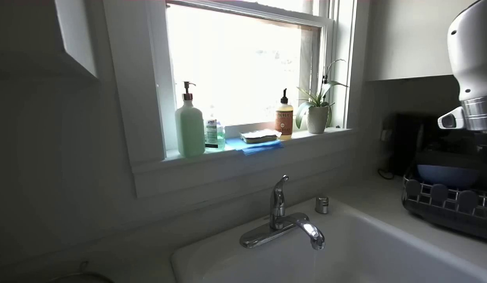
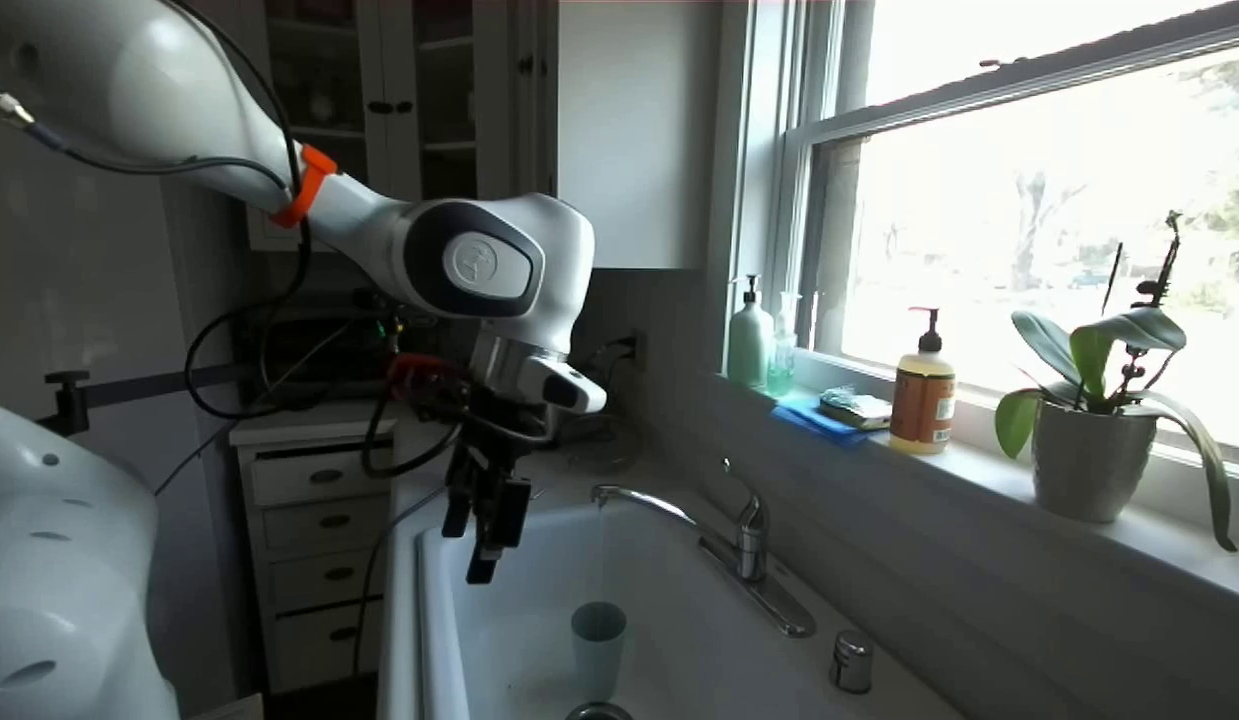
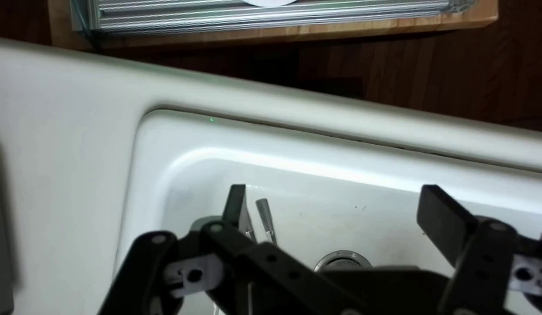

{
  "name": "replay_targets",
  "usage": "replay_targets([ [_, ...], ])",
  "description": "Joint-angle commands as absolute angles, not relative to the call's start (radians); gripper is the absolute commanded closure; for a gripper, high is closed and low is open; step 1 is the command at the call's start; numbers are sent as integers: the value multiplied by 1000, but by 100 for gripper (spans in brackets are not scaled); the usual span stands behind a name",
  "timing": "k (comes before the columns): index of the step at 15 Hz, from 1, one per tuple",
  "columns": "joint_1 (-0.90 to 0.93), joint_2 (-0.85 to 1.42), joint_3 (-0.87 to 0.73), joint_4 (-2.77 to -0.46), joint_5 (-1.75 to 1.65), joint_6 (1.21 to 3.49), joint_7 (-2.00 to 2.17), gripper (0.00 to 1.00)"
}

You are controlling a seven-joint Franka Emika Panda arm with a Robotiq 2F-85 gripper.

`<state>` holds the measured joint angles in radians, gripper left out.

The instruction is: Pick up the gray cup from the sink and put it on the kitchen counter, push the tap handle downwards

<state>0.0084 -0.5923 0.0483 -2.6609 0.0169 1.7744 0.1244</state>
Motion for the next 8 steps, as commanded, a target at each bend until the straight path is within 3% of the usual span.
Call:
replay_targets([
  [1,-24,-453,-28,-2602,16,1816,29,0],
  [8,-51,-242,-182,-2577,124,2096,-226,0],
])
